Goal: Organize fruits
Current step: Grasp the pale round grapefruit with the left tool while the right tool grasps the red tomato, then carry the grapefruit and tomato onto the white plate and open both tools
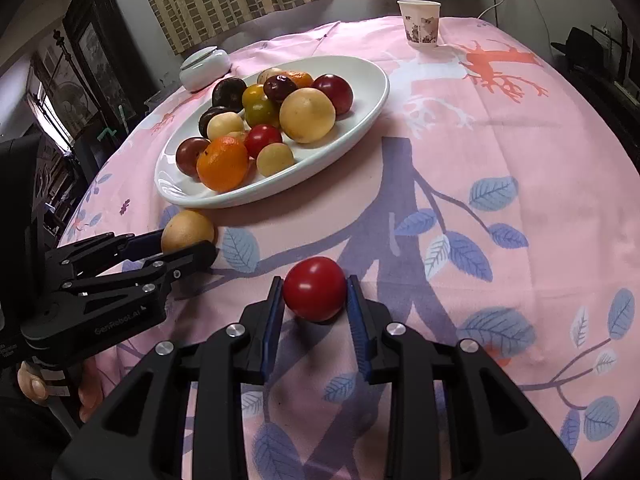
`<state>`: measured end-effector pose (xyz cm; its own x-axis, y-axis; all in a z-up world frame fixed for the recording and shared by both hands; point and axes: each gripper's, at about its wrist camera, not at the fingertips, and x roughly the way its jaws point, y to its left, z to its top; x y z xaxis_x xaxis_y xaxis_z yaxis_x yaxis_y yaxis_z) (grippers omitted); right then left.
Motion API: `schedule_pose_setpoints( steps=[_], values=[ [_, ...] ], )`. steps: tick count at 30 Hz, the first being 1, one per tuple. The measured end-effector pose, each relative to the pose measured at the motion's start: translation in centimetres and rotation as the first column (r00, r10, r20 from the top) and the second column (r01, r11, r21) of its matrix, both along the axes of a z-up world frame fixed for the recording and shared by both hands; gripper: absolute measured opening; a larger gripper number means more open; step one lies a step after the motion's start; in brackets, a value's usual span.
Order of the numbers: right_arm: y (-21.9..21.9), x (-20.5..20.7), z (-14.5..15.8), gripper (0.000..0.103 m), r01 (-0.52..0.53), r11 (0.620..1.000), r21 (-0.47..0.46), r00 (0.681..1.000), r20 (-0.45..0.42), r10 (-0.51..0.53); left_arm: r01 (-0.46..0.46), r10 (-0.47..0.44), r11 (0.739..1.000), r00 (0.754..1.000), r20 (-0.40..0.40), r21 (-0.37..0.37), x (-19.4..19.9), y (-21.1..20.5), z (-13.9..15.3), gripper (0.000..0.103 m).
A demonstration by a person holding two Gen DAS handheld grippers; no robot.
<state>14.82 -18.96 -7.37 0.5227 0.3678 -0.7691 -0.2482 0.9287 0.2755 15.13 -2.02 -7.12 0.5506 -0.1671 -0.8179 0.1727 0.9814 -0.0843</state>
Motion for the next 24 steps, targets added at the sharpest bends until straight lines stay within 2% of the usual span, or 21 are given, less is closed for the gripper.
schedule_pose_setpoints(
  steps=[7, 12, 15, 19, 24],
  values=[
    [-0.1, -0.1, 0.1, 0.031, 0.006, 1.0, 0.003, 1.0, 0.007, -0.006, 0.015, -0.014, 0.999, 1.0, 0.024, -0.034, -2.2, 0.4, 1.4, 0.044],
    [1.0, -1.2, 1.2, 0.031, 0.02, 0.996, -0.09, 0.997, 0.071, -0.014, 0.037, -0.034, 0.998, 0.999, 0.041, -0.057, -3.4, 0.6, 3.0, 0.044],
    [1.7, -1.6, 2.1, 0.031, -0.001, 0.995, -0.096, 0.997, 0.078, 0.009, 0.05, -0.045, 0.997, 0.996, 0.075, -0.061, -3.6, 1.0, 4.6, 0.044],
    [2.7, -1.2, 3.7, 0.031, -0.028, 0.992, -0.123, 0.995, 0.091, 0.039, 0.043, -0.036, 0.997, 0.993, 0.11, -0.067, -2.2, 2.2, 6.5, 0.044],
    [4.0, 0.7, 6.4, 0.031, -0.052, 0.983, -0.177, 0.989, 0.126, 0.075, 0.011, -0.004, 0.999, 0.99, 0.139, -0.05, 2.0, 3.5, 9.1, 0.044]
  ],
)
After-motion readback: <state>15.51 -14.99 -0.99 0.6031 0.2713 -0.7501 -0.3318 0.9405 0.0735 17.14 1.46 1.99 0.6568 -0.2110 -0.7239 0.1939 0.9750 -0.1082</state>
